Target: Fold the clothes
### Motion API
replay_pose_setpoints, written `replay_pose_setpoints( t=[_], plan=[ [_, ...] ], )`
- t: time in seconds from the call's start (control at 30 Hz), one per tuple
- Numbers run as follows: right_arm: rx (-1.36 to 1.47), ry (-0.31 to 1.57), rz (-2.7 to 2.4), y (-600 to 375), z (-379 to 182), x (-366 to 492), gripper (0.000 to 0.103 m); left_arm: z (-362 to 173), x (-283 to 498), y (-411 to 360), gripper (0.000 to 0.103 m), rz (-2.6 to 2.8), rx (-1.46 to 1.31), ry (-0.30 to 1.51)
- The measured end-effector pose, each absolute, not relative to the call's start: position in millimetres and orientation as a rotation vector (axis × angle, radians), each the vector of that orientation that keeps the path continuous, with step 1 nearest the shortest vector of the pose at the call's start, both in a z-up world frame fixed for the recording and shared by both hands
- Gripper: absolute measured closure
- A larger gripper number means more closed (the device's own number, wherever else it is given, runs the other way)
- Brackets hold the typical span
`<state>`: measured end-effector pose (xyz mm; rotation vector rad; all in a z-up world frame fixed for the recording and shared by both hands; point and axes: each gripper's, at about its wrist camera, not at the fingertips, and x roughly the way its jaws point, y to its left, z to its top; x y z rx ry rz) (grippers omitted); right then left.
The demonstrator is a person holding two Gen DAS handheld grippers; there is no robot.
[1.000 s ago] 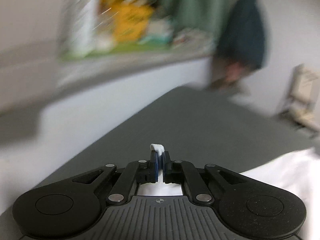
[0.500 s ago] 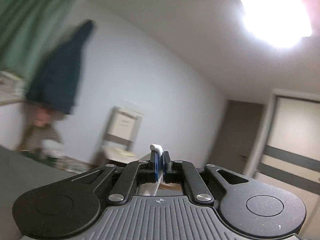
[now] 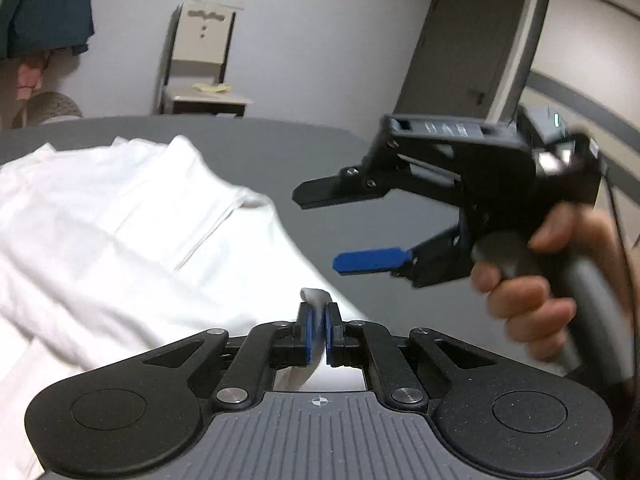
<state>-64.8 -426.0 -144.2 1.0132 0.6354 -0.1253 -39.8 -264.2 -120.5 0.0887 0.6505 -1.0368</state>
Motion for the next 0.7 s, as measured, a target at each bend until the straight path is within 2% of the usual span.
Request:
replay_pose_setpoints(
  t=[0.07, 0.1, 0.13, 0.17, 0.2, 0.47, 0.5, 0.6, 0.7],
  plan=[
    [0.99, 0.674, -0.136, -425.1, -147.4, -59.3, 0.032, -123.8, -43.0, -265.5, 0.097, -1.034, 0.104, 0.638],
    [0.979, 0.69, -0.144, -424.6, -148.6, -58.0, 0.032, -121.3, -40.0, -268.0, 0.08, -1.035, 0.112, 0.641],
    [0.964, 0.701, -0.152, -416.3, -150.2, -59.8, 0.032, -121.2, -41.2, -268.2, 0.046, -1.039, 0.128, 0.644],
    [0.952, 0.71, -0.161, -416.7, -150.9, -61.7, 0.032, -120.2, -43.8, -269.6, 0.026, -1.038, 0.148, 0.645],
    [0.942, 0.727, -0.165, -415.9, -151.3, -61.9, 0.032, -115.9, -42.7, -272.5, 0.0, -1.035, 0.163, 0.643],
    [0.868, 0.847, -0.168, -400.7, -151.5, -75.8, 0.032, -82.5, -32.8, -244.1, 0.0, -1.03, 0.192, 0.652],
    [0.854, 0.852, -0.168, -400.6, -151.6, -76.0, 0.032, -77.0, -24.0, -233.4, 0.0, -0.988, 0.173, 0.651],
    [0.822, 0.862, -0.154, -401.2, -151.6, -74.9, 0.043, -67.2, 19.4, -203.6, 0.0, -0.824, 0.123, 0.71],
    [0.8, 0.835, -0.144, -398.3, -147.3, -69.4, 0.044, -62.8, 73.5, -168.8, 0.0, -0.654, 0.053, 0.754]
  ],
)
